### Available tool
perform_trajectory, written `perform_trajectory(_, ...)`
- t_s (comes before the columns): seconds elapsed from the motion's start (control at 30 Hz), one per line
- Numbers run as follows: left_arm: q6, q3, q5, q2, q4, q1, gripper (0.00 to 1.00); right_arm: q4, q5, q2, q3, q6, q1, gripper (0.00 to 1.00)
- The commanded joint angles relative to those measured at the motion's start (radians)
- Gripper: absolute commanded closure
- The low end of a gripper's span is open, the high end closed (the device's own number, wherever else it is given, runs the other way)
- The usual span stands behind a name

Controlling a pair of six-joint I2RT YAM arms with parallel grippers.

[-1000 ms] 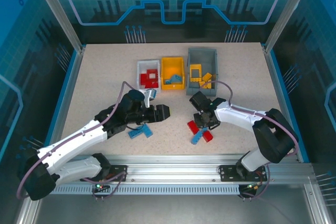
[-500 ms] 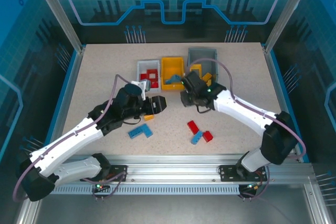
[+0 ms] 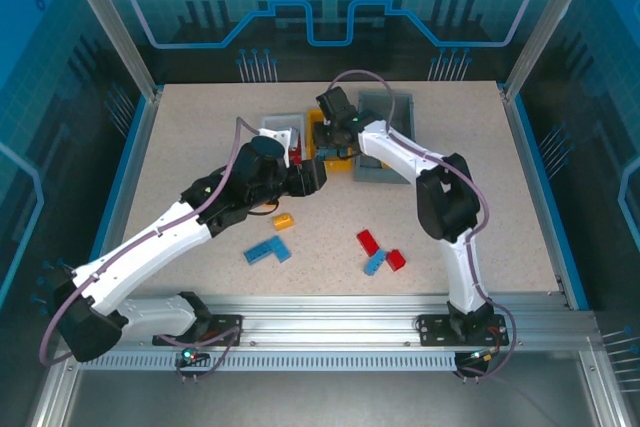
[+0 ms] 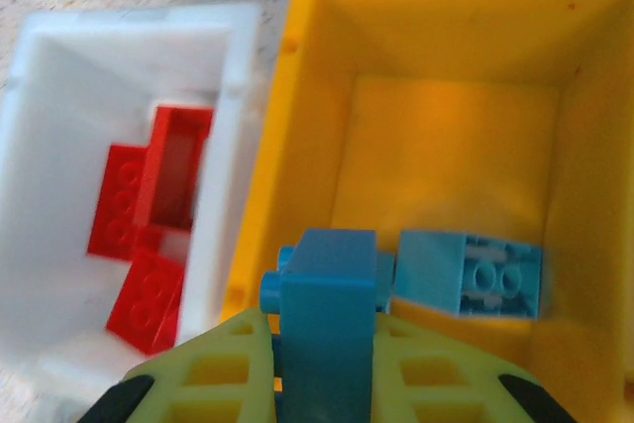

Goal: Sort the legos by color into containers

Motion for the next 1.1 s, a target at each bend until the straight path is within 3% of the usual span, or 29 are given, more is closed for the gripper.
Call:
perform_trajectory(0.0, 0.022, 0.001, -0.026, -0.005, -0.007, -0.004, 0.37, -0.011, -0.03, 0.07, 0.106, 0.011, -0.02, 0.79)
perform_trajectory(0.1, 0.017, -0.02, -0.027, -0.015, -0.013, -0.004, 0.37, -0.034, -0.046, 0.122, 0.163, 0.012, -0.034, 0.76)
perform_trajectory(0.3, 0.004, -0.054, -0.029, -0.033, -0.026, -0.005, 0.37, -0.062, -0.052, 0.135, 0.179, 0.014, -0.039, 0.56)
perform_trajectory(0.43, -0.006, -0.065, -0.03, -0.039, -0.04, -0.004, 0.38, -0.043, -0.044, 0.04, 0.128, 0.008, -0.034, 0.52)
perform_trajectory(0.7, -0.033, -0.064, -0.074, -0.052, -0.132, -0.004, 0.38, 0.011, 0.026, -0.195, -0.022, -0.047, 0.02, 0.52)
perform_trajectory(0.9, -0.046, -0.071, -0.078, -0.069, -0.189, 0.002, 0.38, 0.07, 0.082, -0.429, -0.241, -0.074, 0.079, 0.52)
perform_trajectory(1.07, -0.125, -0.062, 0.029, -0.005, -0.216, 0.003, 0.37, 0.059, 0.187, -0.677, -0.511, -0.055, 0.178, 0.51)
